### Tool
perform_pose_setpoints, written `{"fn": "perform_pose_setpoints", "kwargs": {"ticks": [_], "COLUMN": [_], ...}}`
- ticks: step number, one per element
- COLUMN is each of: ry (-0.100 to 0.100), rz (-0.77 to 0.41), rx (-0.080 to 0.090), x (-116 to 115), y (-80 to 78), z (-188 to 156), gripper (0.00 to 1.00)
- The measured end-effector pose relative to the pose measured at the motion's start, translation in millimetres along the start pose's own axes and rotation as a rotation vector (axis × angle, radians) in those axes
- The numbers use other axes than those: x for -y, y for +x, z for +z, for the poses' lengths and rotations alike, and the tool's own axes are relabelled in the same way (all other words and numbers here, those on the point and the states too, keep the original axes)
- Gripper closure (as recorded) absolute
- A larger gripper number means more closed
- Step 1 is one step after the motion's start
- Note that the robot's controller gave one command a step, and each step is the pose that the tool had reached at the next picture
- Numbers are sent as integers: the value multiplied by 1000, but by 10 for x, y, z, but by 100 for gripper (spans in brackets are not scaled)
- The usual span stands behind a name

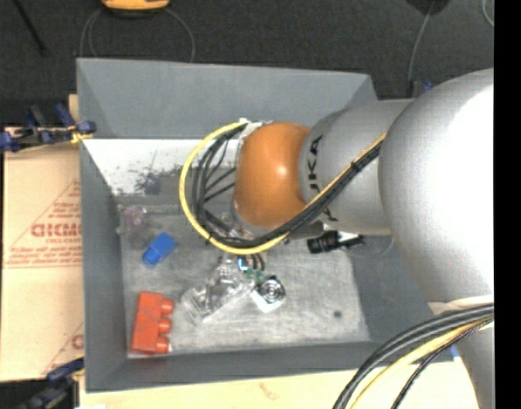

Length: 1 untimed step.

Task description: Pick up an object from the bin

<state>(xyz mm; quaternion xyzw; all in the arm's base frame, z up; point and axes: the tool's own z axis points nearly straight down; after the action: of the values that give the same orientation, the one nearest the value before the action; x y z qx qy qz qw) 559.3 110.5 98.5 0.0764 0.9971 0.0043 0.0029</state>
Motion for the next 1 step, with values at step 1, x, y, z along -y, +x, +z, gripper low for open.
{"fn": "perform_pose_setpoints", "kwargs": {"ticks": [1], "ry": [-9], "rz": [-10], "rx": [12], "x": [506], "y": [101], "z": [178], "gripper": [0]}}
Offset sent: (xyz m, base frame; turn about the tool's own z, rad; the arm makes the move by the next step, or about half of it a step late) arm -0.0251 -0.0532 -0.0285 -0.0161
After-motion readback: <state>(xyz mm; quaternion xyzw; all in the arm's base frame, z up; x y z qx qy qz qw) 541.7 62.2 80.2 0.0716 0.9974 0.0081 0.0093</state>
